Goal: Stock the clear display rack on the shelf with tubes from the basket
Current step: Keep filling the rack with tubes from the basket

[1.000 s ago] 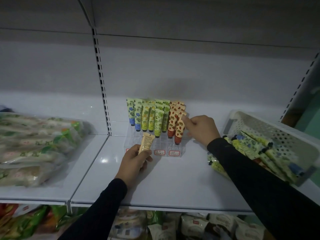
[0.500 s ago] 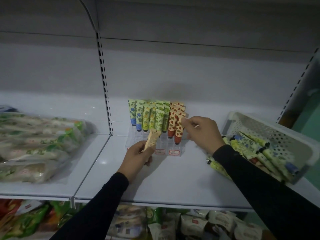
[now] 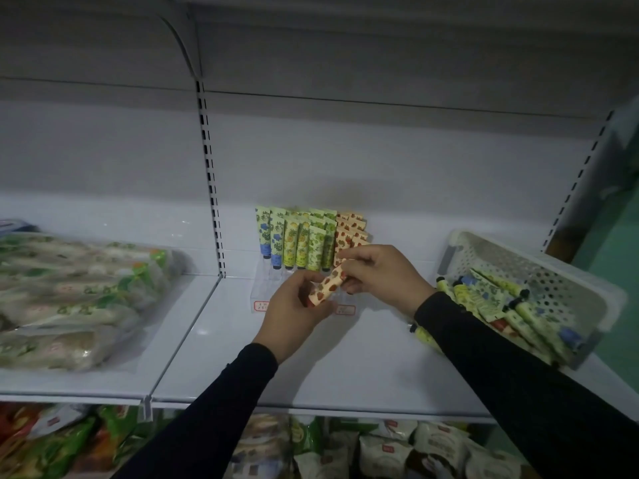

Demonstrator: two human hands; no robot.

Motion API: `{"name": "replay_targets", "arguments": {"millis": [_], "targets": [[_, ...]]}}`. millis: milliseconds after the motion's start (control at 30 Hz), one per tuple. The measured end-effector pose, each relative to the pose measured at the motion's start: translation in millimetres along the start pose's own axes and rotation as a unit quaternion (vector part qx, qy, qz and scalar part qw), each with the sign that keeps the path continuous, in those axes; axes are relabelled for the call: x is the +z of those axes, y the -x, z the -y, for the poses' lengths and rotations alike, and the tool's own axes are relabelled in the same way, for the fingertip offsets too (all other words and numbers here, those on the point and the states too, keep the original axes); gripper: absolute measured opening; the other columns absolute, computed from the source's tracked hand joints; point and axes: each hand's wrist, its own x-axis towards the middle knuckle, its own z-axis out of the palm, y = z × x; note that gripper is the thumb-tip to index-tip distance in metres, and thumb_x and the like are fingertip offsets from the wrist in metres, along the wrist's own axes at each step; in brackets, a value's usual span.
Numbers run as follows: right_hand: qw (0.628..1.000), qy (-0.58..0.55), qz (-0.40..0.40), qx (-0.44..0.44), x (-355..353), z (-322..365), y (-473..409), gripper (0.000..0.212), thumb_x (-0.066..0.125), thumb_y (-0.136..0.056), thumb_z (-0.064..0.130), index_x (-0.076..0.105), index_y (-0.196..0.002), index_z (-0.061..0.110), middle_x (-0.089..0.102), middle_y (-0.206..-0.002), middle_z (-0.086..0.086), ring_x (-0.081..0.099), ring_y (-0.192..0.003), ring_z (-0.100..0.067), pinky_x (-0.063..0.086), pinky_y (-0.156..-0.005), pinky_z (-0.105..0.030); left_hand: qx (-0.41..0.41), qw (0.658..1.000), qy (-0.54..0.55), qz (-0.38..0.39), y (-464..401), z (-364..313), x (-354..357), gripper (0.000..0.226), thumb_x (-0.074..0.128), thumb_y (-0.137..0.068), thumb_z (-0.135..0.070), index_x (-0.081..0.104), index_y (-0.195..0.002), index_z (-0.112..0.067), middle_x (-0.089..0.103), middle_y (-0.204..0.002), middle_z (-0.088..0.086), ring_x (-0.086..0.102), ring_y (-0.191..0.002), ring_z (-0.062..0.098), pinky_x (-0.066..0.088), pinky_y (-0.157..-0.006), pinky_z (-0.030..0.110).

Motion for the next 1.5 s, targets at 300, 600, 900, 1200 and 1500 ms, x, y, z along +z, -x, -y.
{"name": "replay_targets", "arguments": {"millis": [300,600,900,1200,1500], "targets": [[0.999,-0.008,-0.034,-0.017,-3.5,0.8,-0.4,0.009,0.069,-0.089,0.013,0.073,-0.094,0.006,0.074,-0.087,-0.012,0.073,-0.074,-0.018,0.06,-0.074,-0.027,0.002,0.999,0.022,0.029,1.9,0.7,0.0,0.02,0.072,-0.088,-0.015,0.068,-0.102,-0.028,0.07,-0.087,-0.009,0.062,-0.075,0.006,0.048,-0.071,0.024],[0.979,0.135,-0.136,-0.068,-18.5,10.0,-14.2,0.019,0.071,-0.087,0.026,0.074,-0.078,0.009,0.073,-0.068,0.0,0.069,-0.059,-0.007,0.057,-0.067,-0.02,0.034,0.972,-0.23,-0.03,-1.1,11.3,-27.6,0.04,0.069,-0.088,-0.039,0.062,-0.123,-0.023,0.066,-0.104,-0.007,0.06,-0.091,0.005,0.044,-0.074,0.015],[0.919,0.31,-0.212,-0.117,-15.7,11.0,-42.8,0.031,0.063,-0.091,0.029,0.072,-0.073,0.005,0.07,-0.073,-0.005,0.061,-0.07,-0.015,0.04,-0.065,-0.021,-0.034,0.858,-0.512,0.03,-12.0,76.0,-91.1,0.095,0.027,-0.065,-0.094,0.057,-0.114,-0.019,0.06,-0.113,0.002,0.054,-0.111,0.022,0.042,-0.095,0.033],[0.896,0.381,-0.196,-0.115,3.3,-4.0,-52.6,0.031,0.057,-0.093,0.026,0.071,-0.075,0.005,0.069,-0.073,-0.009,0.062,-0.071,-0.023,0.048,-0.066,-0.03,0.008,0.854,-0.518,0.048,-14.4,93.1,-91.2,0.083,0.027,-0.074,-0.088,0.052,-0.127,-0.03,0.054,-0.114,-0.008,0.047,-0.116,0.015,0.036,-0.104,0.031],[0.882,0.424,-0.187,-0.085,13.2,-3.9,-57.8,0.031,0.054,-0.095,0.028,0.071,-0.081,0.007,0.069,-0.077,-0.01,0.057,-0.069,-0.022,0.044,-0.063,-0.027,0.024,0.854,-0.518,0.05,-15.4,97.4,-93.2,0.079,0.03,-0.077,-0.087,0.05,-0.13,-0.031,0.054,-0.115,-0.009,0.048,-0.115,0.014,0.037,-0.104,0.031]]}}
